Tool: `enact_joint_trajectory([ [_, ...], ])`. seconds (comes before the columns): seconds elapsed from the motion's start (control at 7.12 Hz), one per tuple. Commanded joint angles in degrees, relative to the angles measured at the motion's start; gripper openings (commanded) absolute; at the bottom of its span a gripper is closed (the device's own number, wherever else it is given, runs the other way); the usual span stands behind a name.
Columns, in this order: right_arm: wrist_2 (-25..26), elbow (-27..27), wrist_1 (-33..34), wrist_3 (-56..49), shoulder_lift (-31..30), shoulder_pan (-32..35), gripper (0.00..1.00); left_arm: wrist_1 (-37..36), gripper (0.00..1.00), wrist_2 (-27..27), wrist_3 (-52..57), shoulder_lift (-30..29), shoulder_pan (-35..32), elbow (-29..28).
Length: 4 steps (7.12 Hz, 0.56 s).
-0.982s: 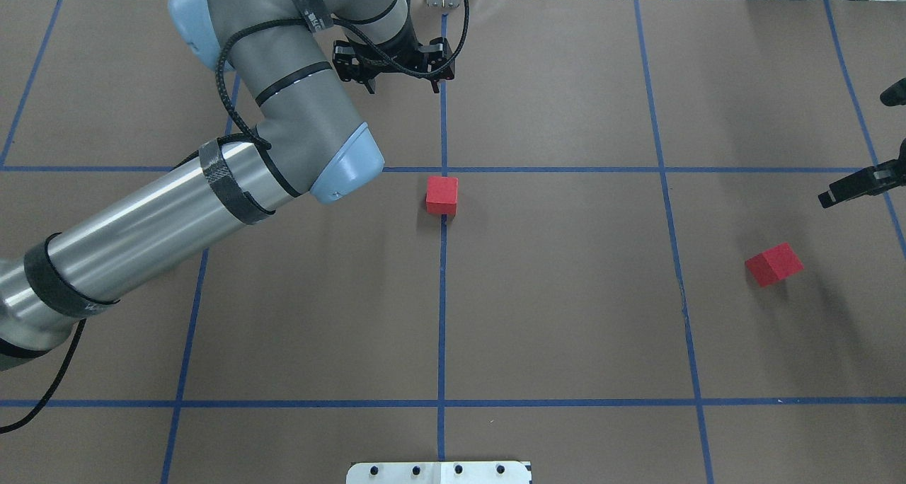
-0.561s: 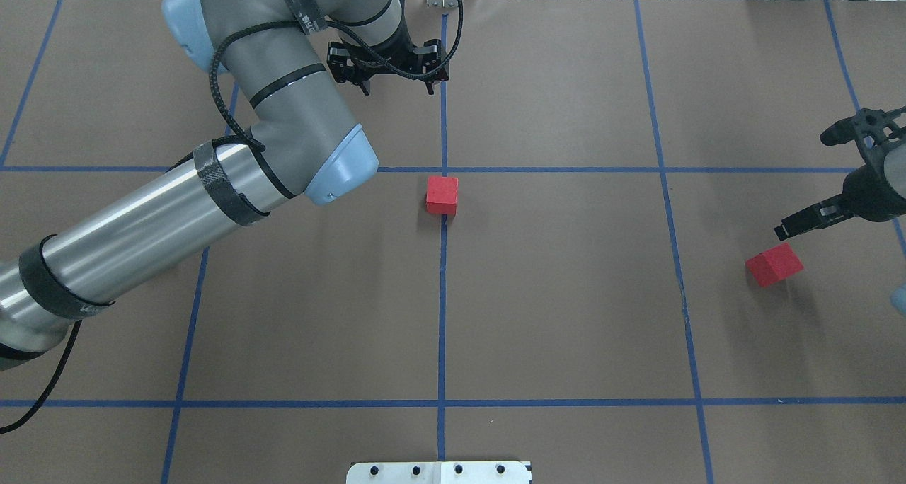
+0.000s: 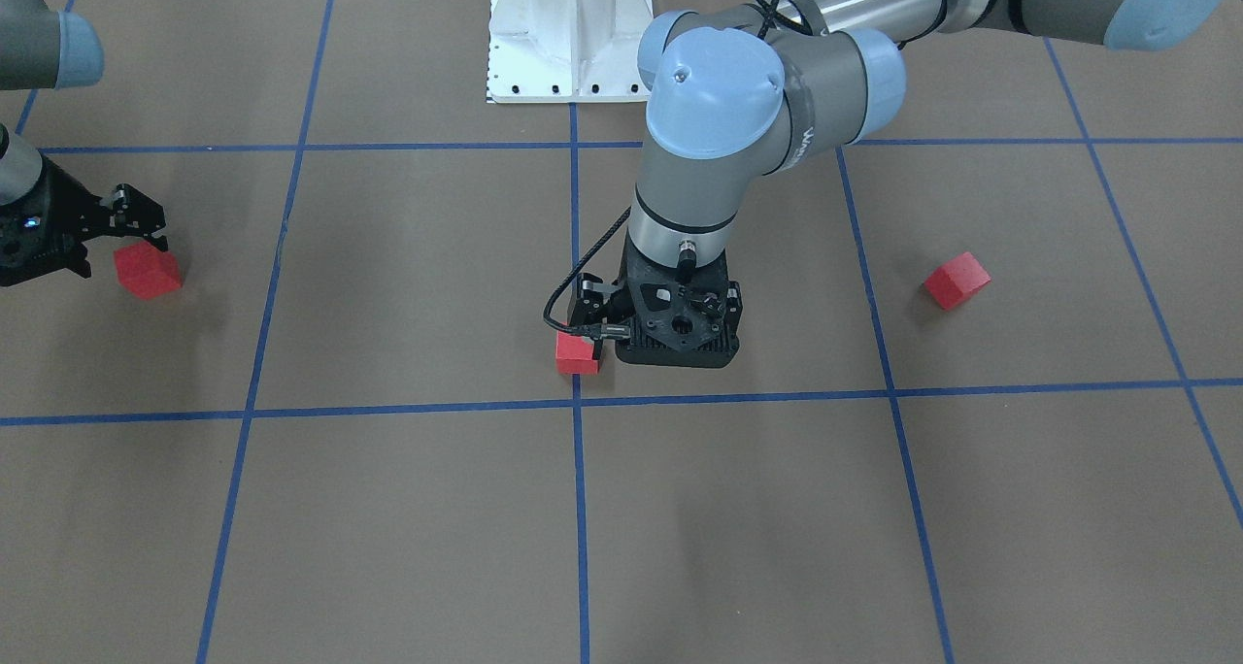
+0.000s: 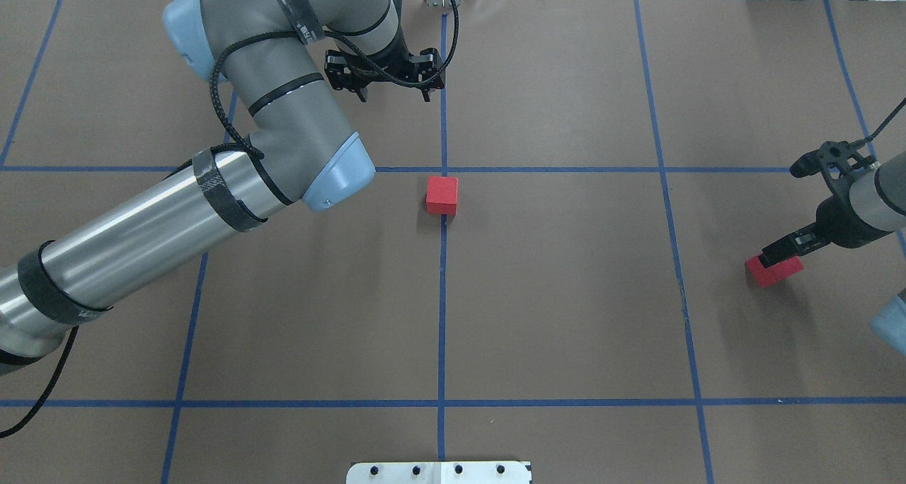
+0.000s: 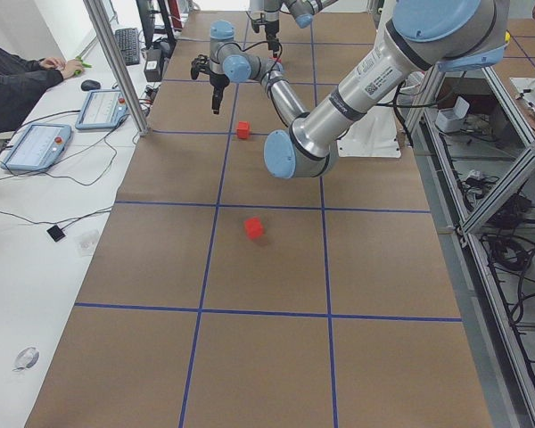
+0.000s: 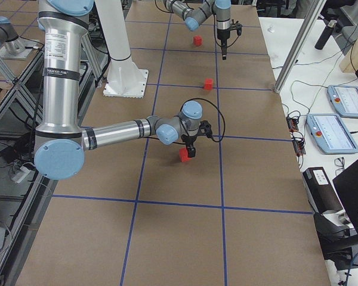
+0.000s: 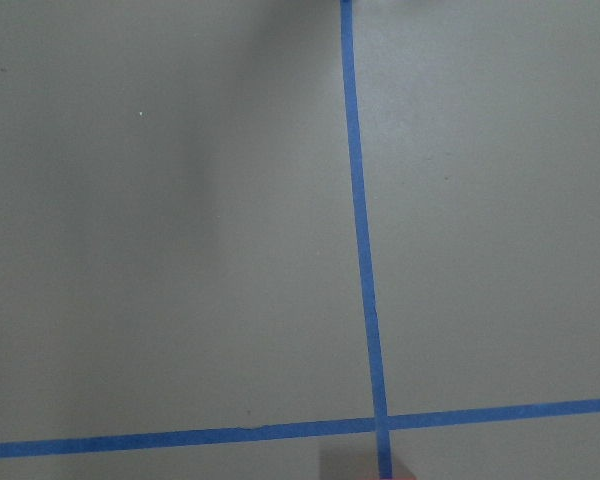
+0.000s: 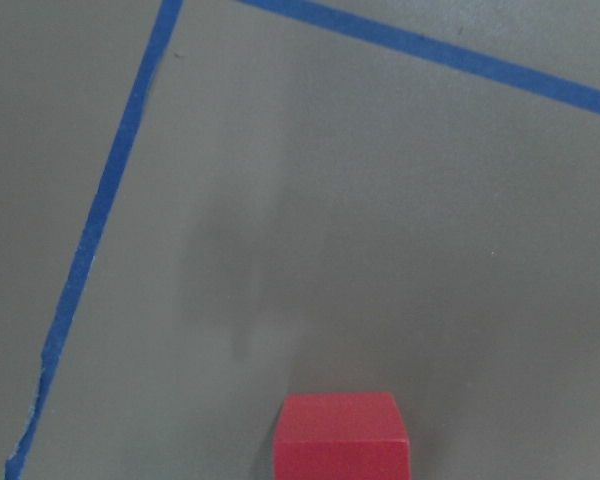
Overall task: Form red blocks into L shape at center
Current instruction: 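Raise the left gripper away while the right gripper reaches the far red cube, then grasp the red cube with the right gripper and carry it toward the center cube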
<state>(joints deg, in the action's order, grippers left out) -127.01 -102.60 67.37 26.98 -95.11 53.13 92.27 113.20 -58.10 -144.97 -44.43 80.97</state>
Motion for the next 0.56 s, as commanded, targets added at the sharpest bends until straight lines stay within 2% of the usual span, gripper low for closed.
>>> enact_joint_trajectory([
  [0.0,1.1,1.9,0.0,-0.1,0.0,-1.9,0.99,0.0,1.0,-0.1,0.0,0.0,0.1,0.0],
  [0.42,0.4,3.1,0.0,-0.1,-0.2,-2.5,0.98,0.1,1.0,-0.1,0.0,0.0,0.2,-0.1],
])
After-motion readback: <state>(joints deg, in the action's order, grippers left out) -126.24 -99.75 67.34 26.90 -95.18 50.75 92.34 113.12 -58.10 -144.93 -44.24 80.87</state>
